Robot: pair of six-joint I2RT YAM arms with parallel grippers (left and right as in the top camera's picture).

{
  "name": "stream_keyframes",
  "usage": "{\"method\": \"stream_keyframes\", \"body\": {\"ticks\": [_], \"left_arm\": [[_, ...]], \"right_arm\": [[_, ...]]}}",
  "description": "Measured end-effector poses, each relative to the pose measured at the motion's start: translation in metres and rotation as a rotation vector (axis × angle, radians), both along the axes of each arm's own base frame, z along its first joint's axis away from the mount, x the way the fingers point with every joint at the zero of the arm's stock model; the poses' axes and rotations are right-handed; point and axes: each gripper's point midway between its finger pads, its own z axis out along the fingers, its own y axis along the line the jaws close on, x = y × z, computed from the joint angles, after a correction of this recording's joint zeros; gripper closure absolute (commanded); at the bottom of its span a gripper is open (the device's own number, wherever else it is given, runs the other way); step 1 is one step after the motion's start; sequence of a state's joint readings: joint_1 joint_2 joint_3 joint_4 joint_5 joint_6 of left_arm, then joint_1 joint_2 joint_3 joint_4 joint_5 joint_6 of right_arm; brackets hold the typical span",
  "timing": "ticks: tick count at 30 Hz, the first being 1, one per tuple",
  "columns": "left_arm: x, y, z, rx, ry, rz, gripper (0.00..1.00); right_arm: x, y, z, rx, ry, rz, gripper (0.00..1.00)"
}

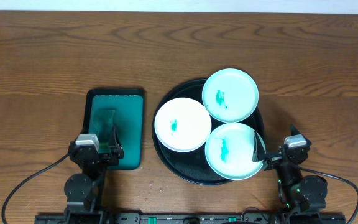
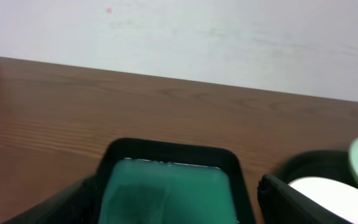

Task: Clean dirty plates on tray and stack at the side
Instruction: 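Move the left gripper over the green sponge on the tray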

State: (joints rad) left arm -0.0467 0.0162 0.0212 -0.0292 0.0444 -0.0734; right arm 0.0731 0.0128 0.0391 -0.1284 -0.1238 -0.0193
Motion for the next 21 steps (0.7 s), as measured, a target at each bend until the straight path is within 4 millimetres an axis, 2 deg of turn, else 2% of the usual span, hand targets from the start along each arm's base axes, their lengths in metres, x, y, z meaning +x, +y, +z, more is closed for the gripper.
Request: {"method": "stream_keyframes", "body": {"ticks": [5, 8, 10, 12, 16, 21], "left_arm": [[0.000, -0.007, -0.009, -0.008, 0.055, -0.040, 0.20], [0.000, -0.010, -0.024, -0.011, 0.162, -0.058, 0.20], [0.001, -0.011, -0.026, -0.012, 0.237, -0.062, 0.20], [0.005, -0.012, -0.016, -0.018, 0.294, -0.064, 0.20], [0.018, -0.015, 0.016, -0.032, 0.434, -0.071, 0.20], [0.029, -0.018, 0.045, -0.040, 0.686, -0.075, 0.20]], "right_arm": [[0.000, 0.000, 0.000, 0.000, 0.000, 0.000, 0.01], [0.000, 0.000, 0.000, 0.000, 0.001, 0.000, 0.01], [0.000, 0.000, 0.000, 0.000, 0.001, 0.000, 0.01], [0.000, 0.000, 0.000, 0.000, 0.001, 0.000, 0.01], [0.000, 0.000, -0.001, 0.000, 0.001, 0.000, 0.01], [0.000, 0.000, -0.001, 0.000, 0.000, 0.000, 0.01]]}}
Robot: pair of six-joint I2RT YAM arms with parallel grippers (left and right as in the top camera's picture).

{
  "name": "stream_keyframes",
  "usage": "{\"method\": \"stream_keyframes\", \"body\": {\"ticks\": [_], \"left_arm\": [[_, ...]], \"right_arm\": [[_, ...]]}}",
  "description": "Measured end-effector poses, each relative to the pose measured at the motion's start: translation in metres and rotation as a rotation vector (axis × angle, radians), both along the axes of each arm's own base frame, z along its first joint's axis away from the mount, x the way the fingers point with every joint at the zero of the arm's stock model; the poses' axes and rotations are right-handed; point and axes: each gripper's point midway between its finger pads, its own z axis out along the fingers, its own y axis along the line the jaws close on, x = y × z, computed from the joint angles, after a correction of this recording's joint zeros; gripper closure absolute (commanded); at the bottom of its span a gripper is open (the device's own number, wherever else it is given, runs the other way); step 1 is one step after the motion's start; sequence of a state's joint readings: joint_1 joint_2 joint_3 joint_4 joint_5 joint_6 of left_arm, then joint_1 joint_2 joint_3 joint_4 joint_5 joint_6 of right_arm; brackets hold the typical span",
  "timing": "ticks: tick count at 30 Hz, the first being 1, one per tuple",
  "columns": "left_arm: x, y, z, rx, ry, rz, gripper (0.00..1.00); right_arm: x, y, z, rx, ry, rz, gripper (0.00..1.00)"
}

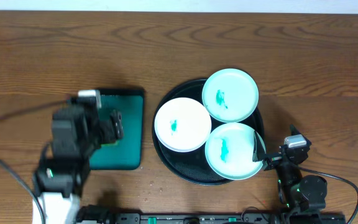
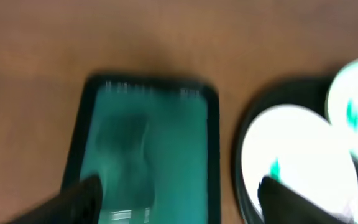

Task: Clean dirty plates on tray and stack at the side
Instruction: 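Move the left gripper over the green sponge on the tray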

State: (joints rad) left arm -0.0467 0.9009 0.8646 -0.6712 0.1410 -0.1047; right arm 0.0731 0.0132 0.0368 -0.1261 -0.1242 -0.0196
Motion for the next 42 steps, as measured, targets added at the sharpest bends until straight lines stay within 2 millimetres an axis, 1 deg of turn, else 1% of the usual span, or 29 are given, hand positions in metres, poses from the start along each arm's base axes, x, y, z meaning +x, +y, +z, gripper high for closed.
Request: {"method": "stream_keyframes", "body": {"ticks": [4, 6, 9, 16, 19, 30, 35, 38, 40, 42], "left_arm": [[0.001, -0.002, 0.017, 0.000, 0.172, -0.007, 0.20], [-0.004, -0.002, 0.022, 0.002, 0.245, -0.007, 0.20], [-0.010, -0.002, 0.029, 0.005, 0.300, -0.007, 0.20], [-0.035, -0.011, 0.023, -0.043, 0.401, -0.041, 0.20], [-0.040, -0.014, 0.022, -0.062, 0.422, -0.052, 0.20], [-0.042, -0.018, 0.021, -0.079, 0.431, -0.063, 0.20], [-0.046, -0.018, 0.020, -0.078, 0.447, -0.062, 0.20], [-0.046, -0.018, 0.020, -0.078, 0.447, -0.062, 0.20], [-0.046, -0.018, 0.020, -0.079, 0.446, -0.062, 0.20], [-0.045, -0.018, 0.020, -0.081, 0.445, -0.064, 0.20]], "right_arm": [[0.000, 0.000, 0.000, 0.000, 0.000, 0.000, 0.01], [0.000, 0.000, 0.000, 0.000, 0.000, 0.000, 0.01], [0.000, 0.000, 0.000, 0.000, 0.000, 0.000, 0.01], [0.000, 0.000, 0.000, 0.000, 0.000, 0.000, 0.01], [0.000, 0.000, 0.000, 0.000, 0.000, 0.000, 0.01], [0.000, 0.000, 0.000, 0.000, 0.000, 0.000, 0.01], [0.001, -0.002, 0.008, 0.006, -0.032, -0.011, 0.01], [0.001, 0.002, 0.012, 0.046, -0.039, 0.007, 0.01], [-0.001, 0.006, 0.009, 0.106, -0.011, 0.024, 0.01], [-0.003, 0.009, 0.001, 0.161, 0.048, 0.037, 0.01]]}}
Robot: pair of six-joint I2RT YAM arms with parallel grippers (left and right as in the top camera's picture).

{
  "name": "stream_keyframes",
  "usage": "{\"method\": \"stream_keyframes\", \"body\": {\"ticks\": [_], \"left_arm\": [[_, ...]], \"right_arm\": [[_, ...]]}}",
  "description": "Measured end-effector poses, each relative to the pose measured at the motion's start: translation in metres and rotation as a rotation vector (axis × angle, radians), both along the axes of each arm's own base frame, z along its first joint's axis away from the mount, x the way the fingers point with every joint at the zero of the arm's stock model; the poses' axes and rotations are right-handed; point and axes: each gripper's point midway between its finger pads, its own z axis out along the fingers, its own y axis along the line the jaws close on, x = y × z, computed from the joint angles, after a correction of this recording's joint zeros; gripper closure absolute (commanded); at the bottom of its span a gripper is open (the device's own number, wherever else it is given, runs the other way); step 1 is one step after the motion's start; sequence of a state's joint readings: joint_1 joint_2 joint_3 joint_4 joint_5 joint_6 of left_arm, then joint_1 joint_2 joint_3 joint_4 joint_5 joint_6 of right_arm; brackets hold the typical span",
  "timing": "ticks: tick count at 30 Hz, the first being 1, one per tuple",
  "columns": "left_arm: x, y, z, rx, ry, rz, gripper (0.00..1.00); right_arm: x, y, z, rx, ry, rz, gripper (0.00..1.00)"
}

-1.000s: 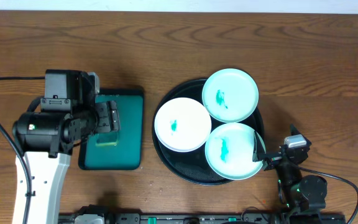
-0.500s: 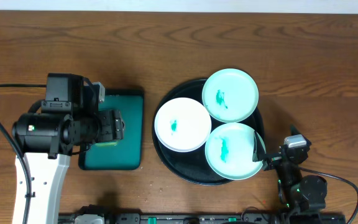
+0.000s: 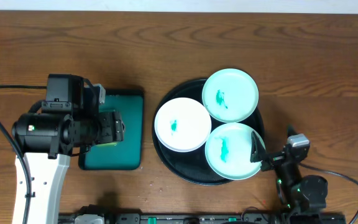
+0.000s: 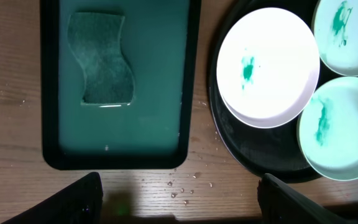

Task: Clean dirty plates on tray and stack at the side
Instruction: 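Move the left gripper over the green sponge on the tray, then reach the right gripper to the rim of the white plate and grip it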

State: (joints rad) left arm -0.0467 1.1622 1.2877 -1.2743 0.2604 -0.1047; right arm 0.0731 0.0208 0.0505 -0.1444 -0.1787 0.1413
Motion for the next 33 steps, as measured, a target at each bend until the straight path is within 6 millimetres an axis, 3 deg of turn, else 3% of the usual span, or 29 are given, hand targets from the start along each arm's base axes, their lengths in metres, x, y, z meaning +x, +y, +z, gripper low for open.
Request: {"method": "stream_keyframes", "body": {"ticks": [3, 9, 11, 15, 20, 24, 33], "left_arm": [[0.001, -0.001, 0.001, -0.004, -0.005, -0.001, 0.20], [0.003, -0.001, 0.001, -0.006, -0.012, -0.002, 0.20], [0.003, -0.001, 0.001, -0.007, -0.014, -0.002, 0.20], [0.004, -0.001, 0.002, -0.008, -0.016, -0.002, 0.20], [0.005, -0.002, 0.002, -0.008, -0.023, -0.003, 0.20], [0.005, -0.002, 0.002, -0.008, -0.023, -0.003, 0.20], [0.005, -0.002, 0.002, -0.008, -0.023, -0.003, 0.20]], "right_arm": [[-0.004, 0.005, 0.000, 0.041, 0.075, 0.022, 0.01], [-0.006, 0.022, 0.045, 0.063, 0.190, 0.119, 0.01], [-0.003, 0.031, 0.057, 0.075, 0.284, 0.173, 0.01], [0.004, 0.046, 0.057, 0.109, 0.546, 0.243, 0.01], [0.011, 0.061, 0.044, 0.117, 0.900, 0.301, 0.01], [0.020, 0.084, 0.029, 0.055, 1.078, 0.382, 0.01], [0.045, 0.134, -0.041, -0.169, 1.201, 0.455, 0.01]]}}
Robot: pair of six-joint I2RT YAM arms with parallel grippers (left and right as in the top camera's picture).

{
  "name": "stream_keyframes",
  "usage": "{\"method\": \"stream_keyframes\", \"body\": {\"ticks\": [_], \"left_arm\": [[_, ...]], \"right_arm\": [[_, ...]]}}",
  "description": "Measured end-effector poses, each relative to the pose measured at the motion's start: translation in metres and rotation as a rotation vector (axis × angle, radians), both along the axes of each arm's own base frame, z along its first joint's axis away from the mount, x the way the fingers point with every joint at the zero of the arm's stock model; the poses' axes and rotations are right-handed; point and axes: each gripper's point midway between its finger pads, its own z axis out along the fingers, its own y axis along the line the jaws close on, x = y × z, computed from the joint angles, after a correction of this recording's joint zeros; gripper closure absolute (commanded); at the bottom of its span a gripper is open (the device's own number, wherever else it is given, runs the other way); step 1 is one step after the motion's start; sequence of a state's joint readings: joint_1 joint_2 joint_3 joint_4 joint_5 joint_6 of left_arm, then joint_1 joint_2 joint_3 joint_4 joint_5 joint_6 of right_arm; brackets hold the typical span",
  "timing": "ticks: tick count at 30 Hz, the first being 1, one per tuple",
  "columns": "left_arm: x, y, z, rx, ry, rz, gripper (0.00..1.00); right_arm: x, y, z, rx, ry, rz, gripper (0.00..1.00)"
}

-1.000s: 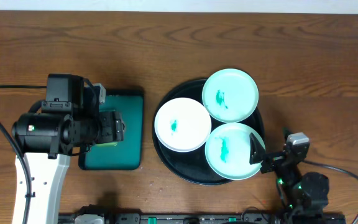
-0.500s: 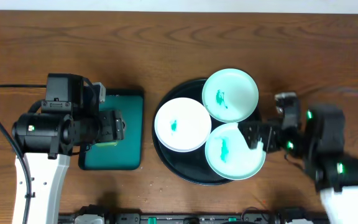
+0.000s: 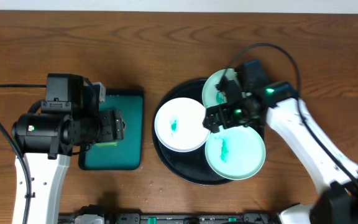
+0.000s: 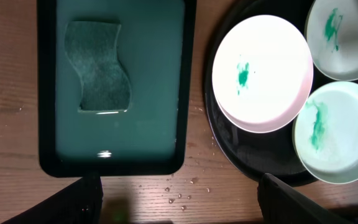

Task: Clean dirty plates on tray and stack at the side
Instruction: 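Reach the right gripper to the rim of the white plate and grip it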

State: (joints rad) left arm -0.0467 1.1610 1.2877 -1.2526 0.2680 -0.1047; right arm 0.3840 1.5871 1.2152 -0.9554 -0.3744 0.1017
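A round black tray (image 3: 179,167) holds three plates smeared with green: a white plate (image 3: 180,124) on the left, a mint plate (image 3: 248,87) at the back and a mint plate (image 3: 235,154) at the front. My right gripper (image 3: 219,115) hangs over the tray between the back plate and the white one, covering part of the back plate; its jaws cannot be made out. A dark green sponge (image 4: 98,65) lies in a green rectangular tray (image 4: 145,124). My left gripper (image 4: 179,205) is high above that tray's front edge, open wide and holding nothing.
Bare wooden table (image 3: 179,43) surrounds both trays. A few water drops (image 4: 185,186) lie on the wood in front of the green tray. The left arm's white link (image 3: 39,180) runs along the table's front left.
My right arm has left its resting place at the front right table edge and now reaches over the black tray, above the back mint plate. The left gripper has hardly moved.
At first both arms rested at the table's front edge, the left gripper low by the green tray. Then the left arm was raised and further left, later looking straight down on sponge and plates. Now the right arm is over the plates too.
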Motion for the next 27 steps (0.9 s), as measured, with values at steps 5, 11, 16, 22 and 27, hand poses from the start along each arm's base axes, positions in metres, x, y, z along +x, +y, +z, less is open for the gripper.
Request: {"method": "stream_keyframes", "body": {"ticks": [5, 11, 16, 22, 27], "left_arm": [[0.000, 0.000, 0.000, 0.000, 0.000, 0.000, 0.20], [0.000, 0.000, 0.000, 0.000, 0.000, 0.000, 0.20], [0.000, 0.000, 0.000, 0.000, 0.000, 0.000, 0.20], [0.000, 0.000, 0.000, 0.000, 0.000, 0.000, 0.20], [0.000, 0.000, 0.000, 0.000, 0.000, 0.000, 0.20]], "right_arm": [[0.017, 0.022, -0.029, 0.004, -0.012, 0.041, 0.01], [0.023, 0.025, -0.049, -0.013, 0.053, -0.060, 0.14], [0.027, 0.020, -0.057, -0.051, 0.076, -0.157, 0.24], [0.027, 0.027, -0.072, -0.090, 0.088, -0.192, 0.31], [0.024, 0.026, -0.099, -0.135, 0.153, -0.249, 0.35]]}}
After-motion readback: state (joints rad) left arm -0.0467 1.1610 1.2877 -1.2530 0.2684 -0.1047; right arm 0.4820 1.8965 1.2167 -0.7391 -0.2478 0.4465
